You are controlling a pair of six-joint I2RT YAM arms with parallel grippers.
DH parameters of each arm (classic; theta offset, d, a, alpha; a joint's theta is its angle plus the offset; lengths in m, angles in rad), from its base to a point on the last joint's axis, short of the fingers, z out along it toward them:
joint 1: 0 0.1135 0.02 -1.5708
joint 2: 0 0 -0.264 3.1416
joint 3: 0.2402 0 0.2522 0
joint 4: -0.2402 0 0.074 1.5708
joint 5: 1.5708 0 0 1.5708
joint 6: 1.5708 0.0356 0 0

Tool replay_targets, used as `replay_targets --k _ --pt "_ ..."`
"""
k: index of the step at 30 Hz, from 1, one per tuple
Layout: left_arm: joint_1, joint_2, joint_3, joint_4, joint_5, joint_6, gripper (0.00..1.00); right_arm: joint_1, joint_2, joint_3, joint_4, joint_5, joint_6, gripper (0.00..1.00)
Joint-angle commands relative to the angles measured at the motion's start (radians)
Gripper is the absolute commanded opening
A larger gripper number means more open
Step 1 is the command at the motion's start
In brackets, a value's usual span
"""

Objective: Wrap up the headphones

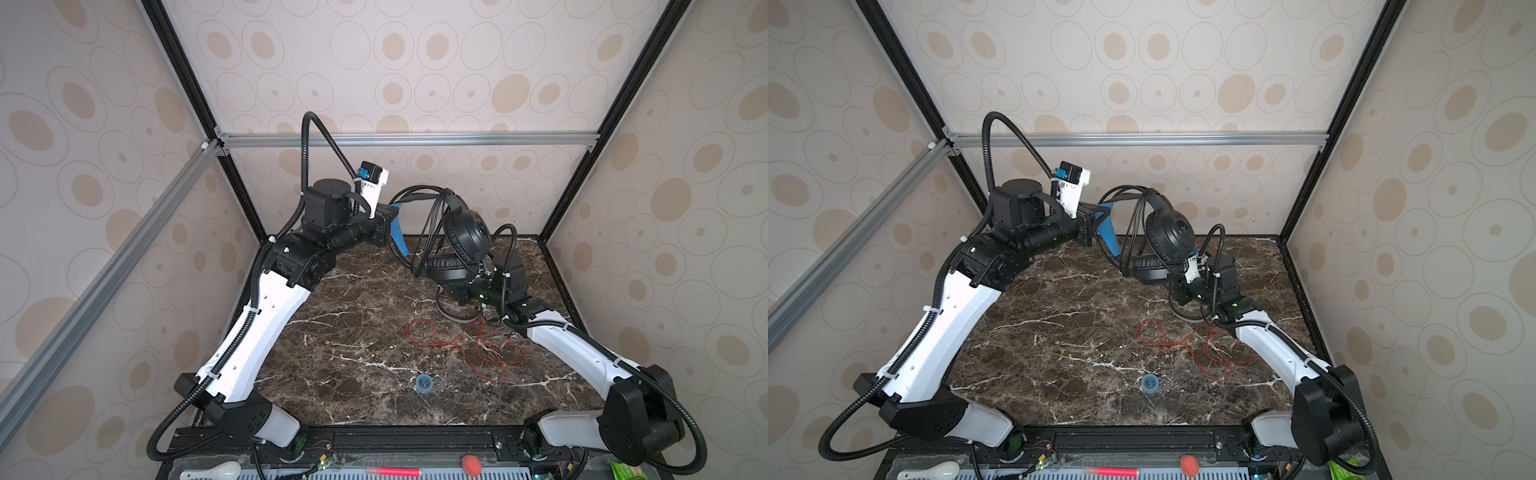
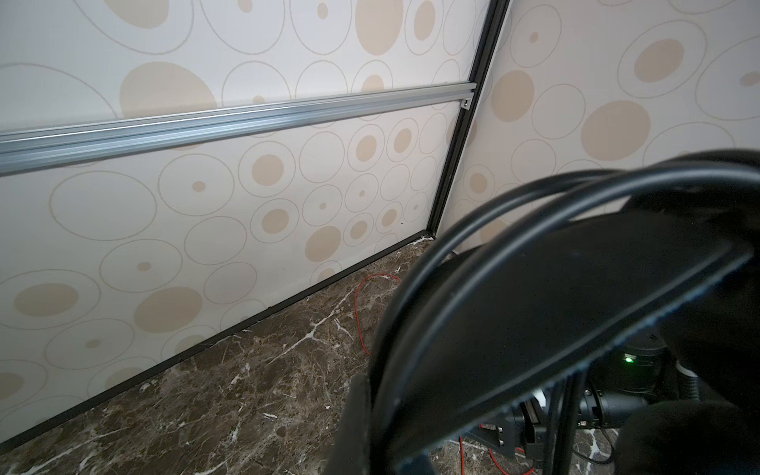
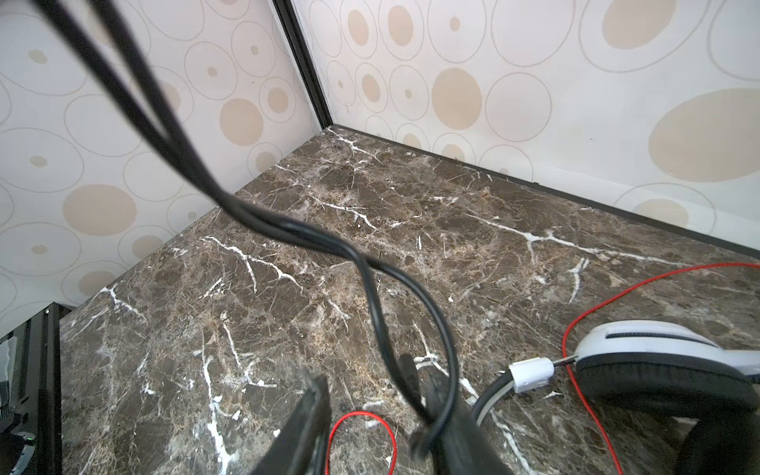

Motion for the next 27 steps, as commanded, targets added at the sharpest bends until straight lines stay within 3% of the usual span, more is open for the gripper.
replay_targets --k 1,7,12,17,22,27 --pt "-0.001 -0.024 0.045 0.093 0.021 -0.046 0.0 -0.006 0.027 0.025 0.064 0.009 0.033 0.4" --pt "0.0 -0.033 0.037 0.097 0.014 -0.048 0.0 -0.006 0.052 0.021 0.109 0.015 0.065 0.37" --pt "0.0 -0.029 0.037 0.104 0.008 -0.06 0.0 -0.006 0.059 0.017 0.115 -0.001 0.078 0.15" --pt "0.007 -0.008 0.045 0.127 -0.05 -0.152 0.0 -0.006 0.056 0.008 0.085 -0.002 0.072 0.03" --pt "0.03 0.008 0.031 0.212 -0.095 -0.315 0.0 -0.002 0.045 -0.013 0.061 -0.005 0.068 0.0" --pt "0.03 0.002 -0.018 0.281 -0.166 -0.382 0.0 0.014 0.022 -0.027 0.022 0.04 0.042 0.0"
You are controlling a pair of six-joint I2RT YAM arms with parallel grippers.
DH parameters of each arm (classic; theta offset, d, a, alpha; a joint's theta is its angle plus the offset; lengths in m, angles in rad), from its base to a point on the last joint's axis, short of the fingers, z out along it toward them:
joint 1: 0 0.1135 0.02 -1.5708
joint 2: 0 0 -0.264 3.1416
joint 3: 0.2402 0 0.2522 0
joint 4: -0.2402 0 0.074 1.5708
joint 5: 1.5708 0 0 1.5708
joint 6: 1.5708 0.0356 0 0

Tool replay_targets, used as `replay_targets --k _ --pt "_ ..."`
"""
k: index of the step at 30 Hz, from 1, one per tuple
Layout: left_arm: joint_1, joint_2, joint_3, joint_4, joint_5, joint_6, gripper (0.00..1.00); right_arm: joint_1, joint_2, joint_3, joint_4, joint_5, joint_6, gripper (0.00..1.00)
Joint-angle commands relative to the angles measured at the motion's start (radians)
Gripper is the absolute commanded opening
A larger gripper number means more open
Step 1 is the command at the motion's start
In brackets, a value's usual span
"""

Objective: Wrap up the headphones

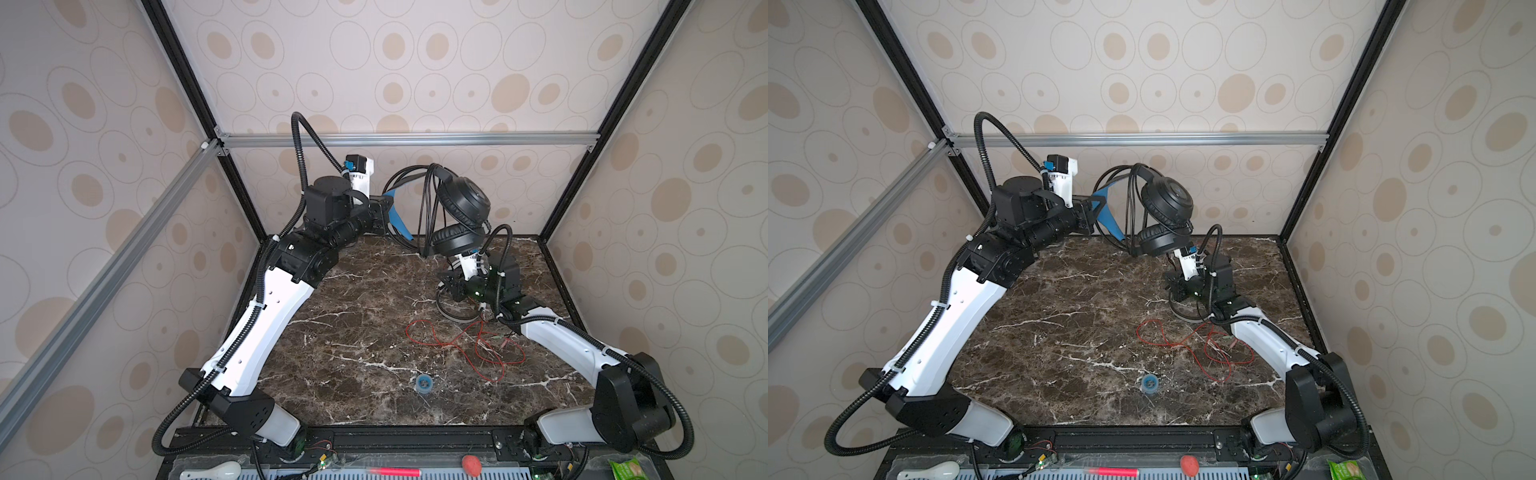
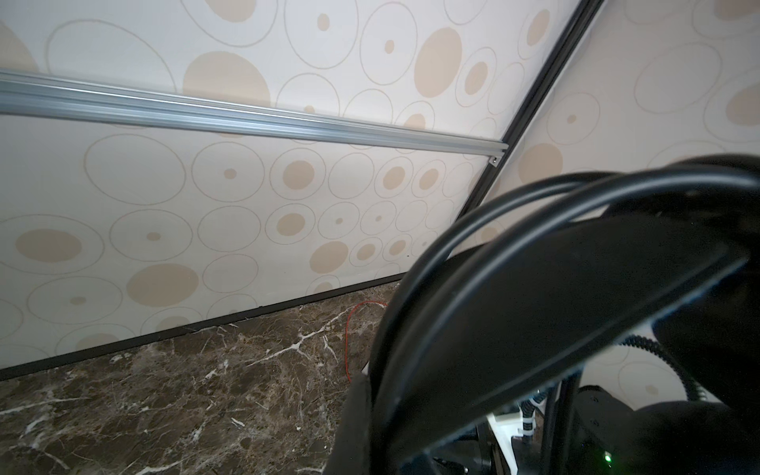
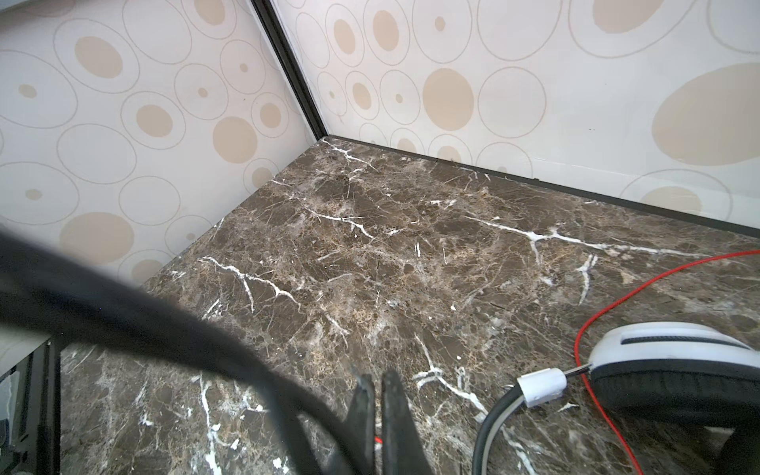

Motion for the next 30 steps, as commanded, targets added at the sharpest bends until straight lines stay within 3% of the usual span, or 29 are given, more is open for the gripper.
replay_targets --k 1,15,30 --pt "0.006 -0.016 0.005 0.17 -0.085 -0.137 0.0 0.015 -0.029 -0.027 -0.055 0.035 -0.03 0.0" --pt "0.011 0.105 0.067 0.143 -0.297 -0.265 0.0 0.162 -0.078 -0.027 -0.187 0.2 -0.138 0.0" --pt "0.038 0.171 -0.053 0.134 -0.472 -0.273 0.0 0.311 -0.135 0.002 -0.321 0.258 -0.246 0.0"
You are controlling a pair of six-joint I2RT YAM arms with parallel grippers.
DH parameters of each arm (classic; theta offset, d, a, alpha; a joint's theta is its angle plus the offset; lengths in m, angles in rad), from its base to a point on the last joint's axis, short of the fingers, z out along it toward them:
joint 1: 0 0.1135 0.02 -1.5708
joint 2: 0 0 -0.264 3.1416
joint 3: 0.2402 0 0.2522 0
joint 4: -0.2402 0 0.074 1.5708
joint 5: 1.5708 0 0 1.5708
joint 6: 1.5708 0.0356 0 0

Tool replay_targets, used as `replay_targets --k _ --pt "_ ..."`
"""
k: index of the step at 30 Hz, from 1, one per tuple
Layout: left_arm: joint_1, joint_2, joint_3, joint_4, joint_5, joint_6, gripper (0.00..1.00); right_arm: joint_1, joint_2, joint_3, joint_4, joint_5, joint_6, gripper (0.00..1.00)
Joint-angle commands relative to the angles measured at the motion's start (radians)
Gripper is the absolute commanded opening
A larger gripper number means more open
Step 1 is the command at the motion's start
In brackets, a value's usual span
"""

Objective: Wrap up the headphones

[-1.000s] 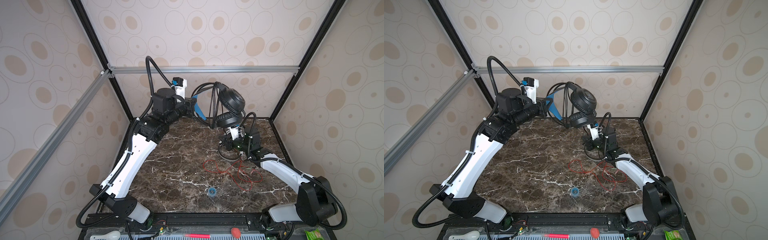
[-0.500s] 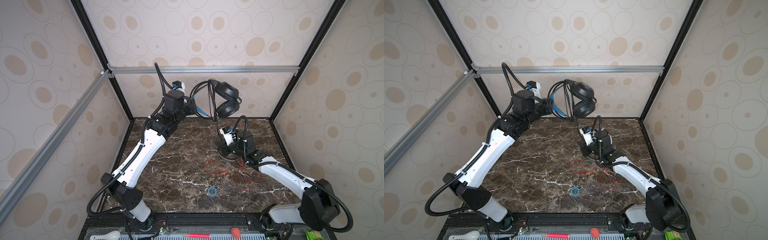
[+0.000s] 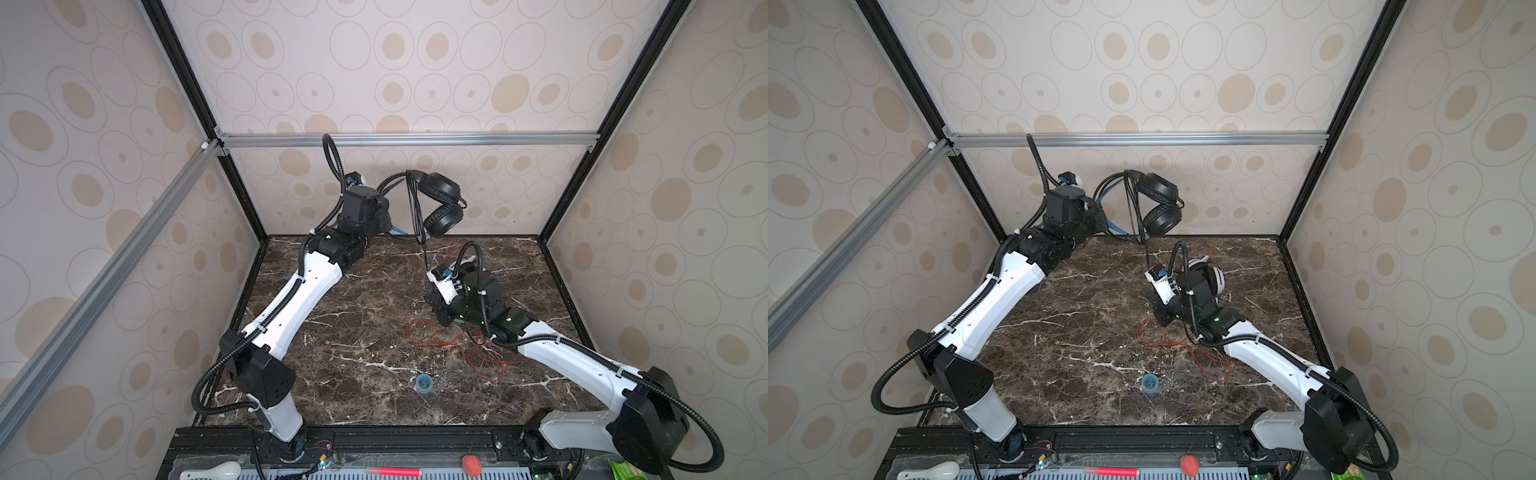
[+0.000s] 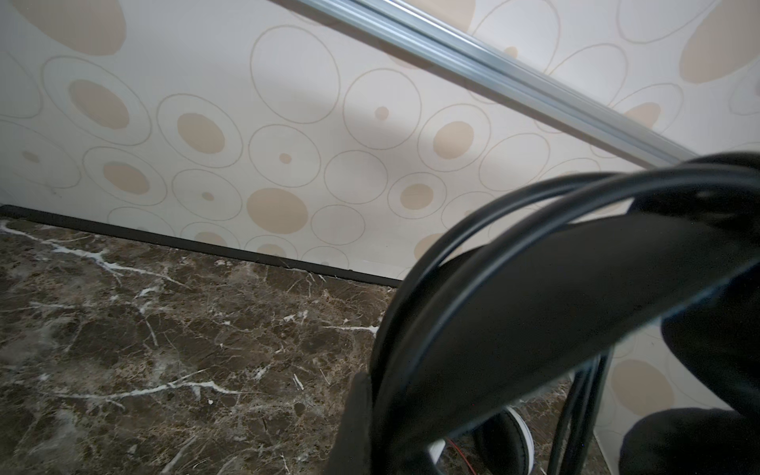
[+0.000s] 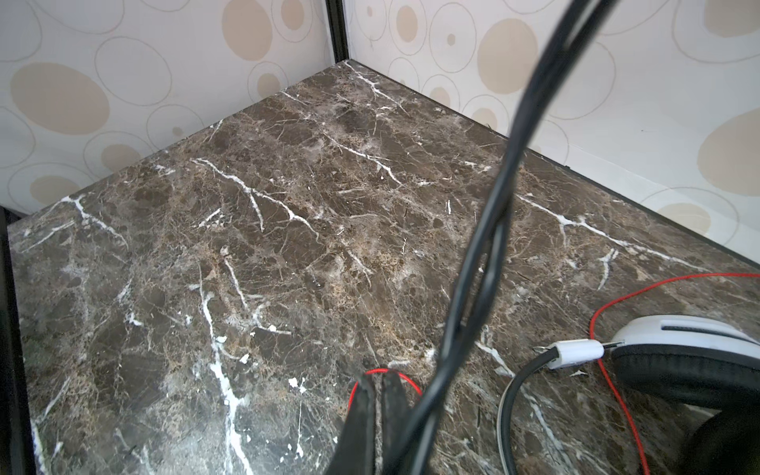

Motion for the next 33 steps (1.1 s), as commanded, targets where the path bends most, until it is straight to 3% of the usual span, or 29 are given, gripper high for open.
replay_targets --k 1,10,17,24,33 --pt "0.022 -0.016 -0.027 0.123 -0.105 -0.075 0.0 0.04 -0.024 0.019 -0.1 0.001 -0.064 0.0" --pt "0.024 -0.012 -0.132 0.131 -0.13 -0.048 0.0 0.106 -0.021 0.121 -0.181 -0.042 -0.107 0.0" --pt "0.029 -0.025 -0.195 0.194 -0.054 -0.078 0.0 0.144 0.019 0.181 -0.172 -0.094 -0.085 0.0" --pt "0.084 -0.05 -0.188 0.234 0.067 -0.171 0.0 0.156 0.037 0.118 -0.108 -0.108 -0.031 0.0" --pt "0.098 -0.059 -0.157 0.231 0.123 -0.214 0.0 0.157 0.048 0.036 -0.053 -0.113 0.01 0.0"
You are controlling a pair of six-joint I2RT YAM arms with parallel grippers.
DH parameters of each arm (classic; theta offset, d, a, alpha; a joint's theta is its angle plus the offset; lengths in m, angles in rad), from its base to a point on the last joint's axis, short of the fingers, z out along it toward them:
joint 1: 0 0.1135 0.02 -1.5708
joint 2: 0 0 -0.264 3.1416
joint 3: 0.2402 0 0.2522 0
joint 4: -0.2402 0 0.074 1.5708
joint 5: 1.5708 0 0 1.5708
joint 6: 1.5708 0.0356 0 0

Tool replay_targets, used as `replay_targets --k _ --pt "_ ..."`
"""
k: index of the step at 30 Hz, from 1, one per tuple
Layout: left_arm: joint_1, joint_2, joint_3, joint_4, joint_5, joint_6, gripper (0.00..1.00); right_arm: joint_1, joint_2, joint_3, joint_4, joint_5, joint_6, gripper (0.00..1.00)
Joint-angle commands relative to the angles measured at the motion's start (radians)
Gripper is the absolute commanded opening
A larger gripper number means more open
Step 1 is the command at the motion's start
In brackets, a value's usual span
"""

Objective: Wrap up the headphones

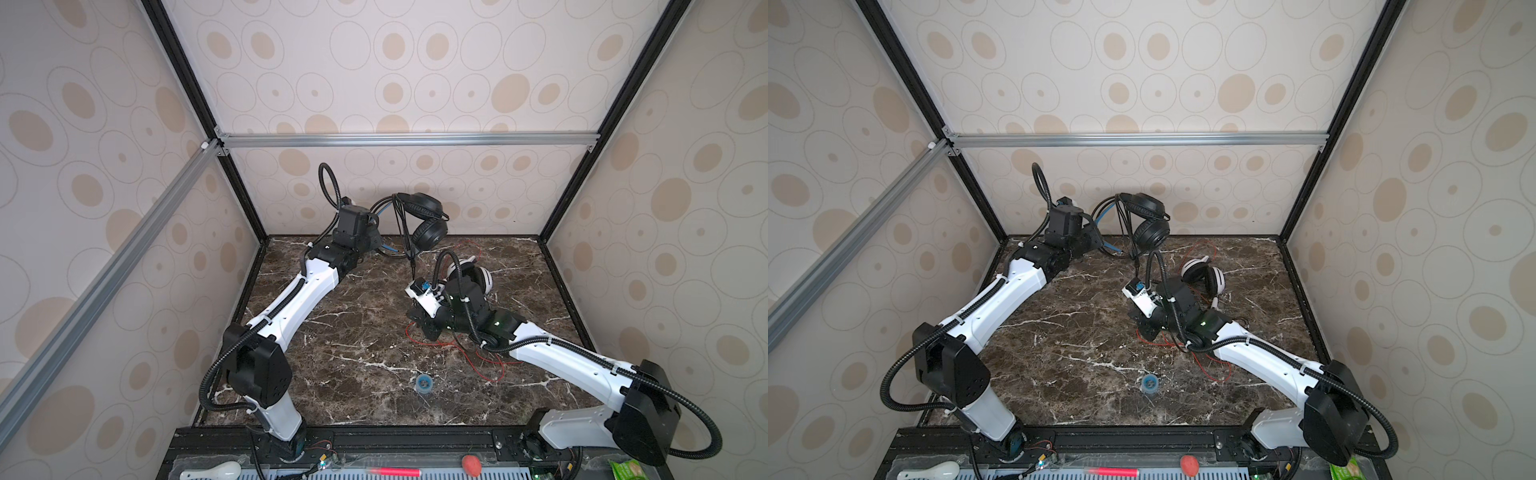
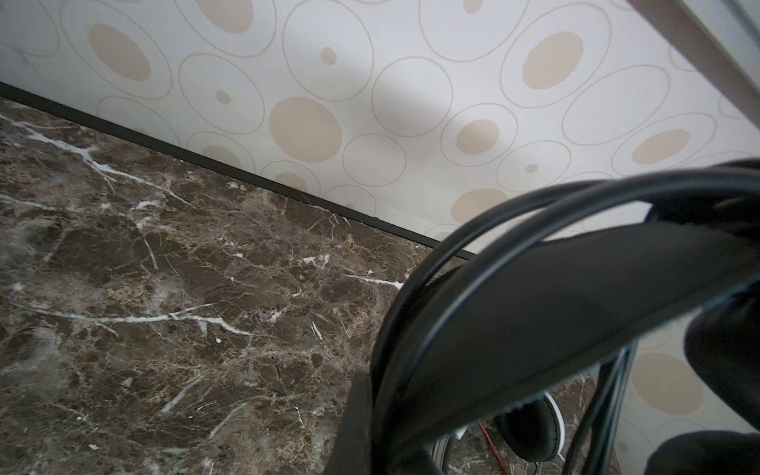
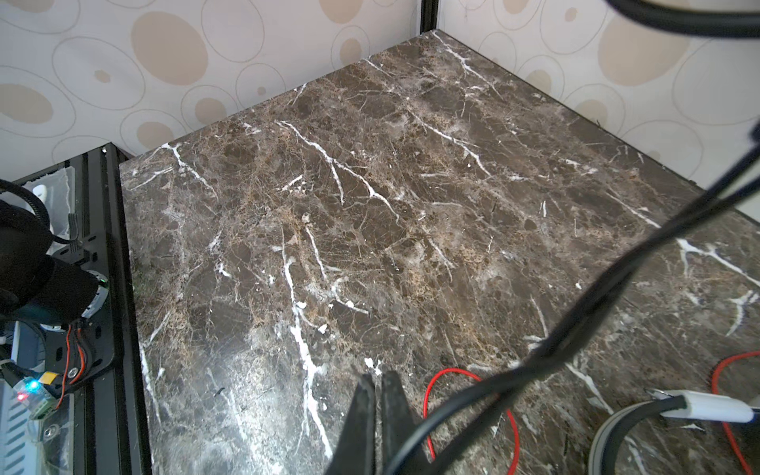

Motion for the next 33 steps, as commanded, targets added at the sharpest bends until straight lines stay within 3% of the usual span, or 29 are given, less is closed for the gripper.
replay_targets --k 1,13,24,33 --pt "0.014 -0.045 0.068 0.139 -0.019 -0.085 0.0 0.024 0.005 -0.013 0.013 -0.054 0.008 0.0" --pt "-0.005 -0.039 0.005 0.091 -0.231 0.133 0.0 0.042 -0.024 0.16 -0.129 -0.025 -0.08 0.0" --pt "-0.086 -0.097 -0.11 0.042 -0.371 0.411 0.0 0.032 0.145 0.595 -0.433 0.073 -0.205 0.0" --pt "-0.113 -0.206 -0.235 0.013 -0.372 0.457 0.0 -0.027 0.273 0.807 -0.582 0.197 -0.217 0.0"
